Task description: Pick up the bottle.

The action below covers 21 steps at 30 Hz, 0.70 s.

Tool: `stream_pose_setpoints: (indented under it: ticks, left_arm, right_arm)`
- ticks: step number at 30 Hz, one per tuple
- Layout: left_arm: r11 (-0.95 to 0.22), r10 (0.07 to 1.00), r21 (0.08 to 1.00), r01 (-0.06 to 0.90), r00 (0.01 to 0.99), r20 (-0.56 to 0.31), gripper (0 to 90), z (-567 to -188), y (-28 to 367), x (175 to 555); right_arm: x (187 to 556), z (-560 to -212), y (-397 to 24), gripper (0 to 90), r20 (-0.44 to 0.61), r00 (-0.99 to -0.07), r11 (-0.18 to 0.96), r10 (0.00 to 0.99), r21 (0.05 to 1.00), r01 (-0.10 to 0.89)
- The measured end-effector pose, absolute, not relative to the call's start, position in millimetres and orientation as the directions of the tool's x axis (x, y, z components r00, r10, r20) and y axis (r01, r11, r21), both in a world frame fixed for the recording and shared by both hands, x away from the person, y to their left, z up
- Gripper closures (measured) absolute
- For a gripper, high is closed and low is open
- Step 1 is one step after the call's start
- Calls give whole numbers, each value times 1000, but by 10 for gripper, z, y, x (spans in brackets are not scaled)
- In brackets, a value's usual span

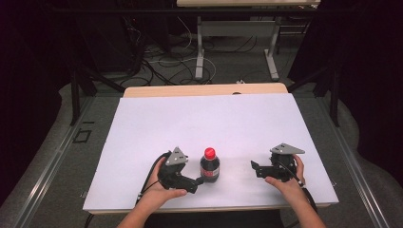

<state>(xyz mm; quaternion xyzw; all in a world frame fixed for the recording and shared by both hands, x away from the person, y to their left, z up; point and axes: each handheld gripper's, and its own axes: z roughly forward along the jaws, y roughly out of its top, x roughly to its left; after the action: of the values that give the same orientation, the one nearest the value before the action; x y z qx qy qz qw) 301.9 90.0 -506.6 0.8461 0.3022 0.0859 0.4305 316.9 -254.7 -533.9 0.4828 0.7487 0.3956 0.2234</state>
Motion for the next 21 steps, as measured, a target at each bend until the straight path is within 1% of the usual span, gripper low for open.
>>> stream_pose_setpoints:
  ticks: [1,4,5,6,9,10,13,15,18,19,21]
  left_arm:
    - [-459,579,774,435,808,-111,29,-5076,875,3032]
    - [-444,579,781,439,806,-125,44,-5139,793,3063]
    - [-432,578,778,456,802,-149,45,-5155,769,3062]
    - [-435,572,786,440,809,-137,47,-5168,752,3081]
    - [-434,570,782,448,808,-147,59,-5189,667,3110]
    - [-448,557,779,440,818,-142,67,-5191,645,3128]
    - [-451,561,783,428,818,-124,121,-5221,557,3122]
    - [-459,578,788,410,812,-86,179,-5239,516,3113]
    - [-464,576,792,398,814,-72,202,-5265,489,3113]
    - [-470,579,792,390,813,-57,215,-5265,493,3110]
    - [-467,582,791,395,811,-61,255,-5267,508,3105]
  right_arm:
    - [3170,-5340,-2548,63,44,-436,225,899,808,544]
    - [3171,-5344,-2552,63,39,-439,230,898,808,542]
    - [3170,-5348,-2545,63,47,-436,223,898,808,546]
    - [3170,-5348,-2546,63,48,-438,224,898,806,547]
    - [3174,-5352,-2546,64,47,-440,226,897,806,548]
    - [3177,-5355,-2549,64,41,-443,232,895,807,543]
    - [3170,-5352,-2545,64,50,-439,223,897,806,548]
    - [3171,-5349,-2556,64,44,-442,227,896,810,541]
    - [3164,-5349,-2550,64,48,-448,226,893,813,537]
    - [3163,-5350,-2547,64,48,-449,227,892,812,538]
    - [3166,-5354,-2544,64,47,-452,230,891,812,537]
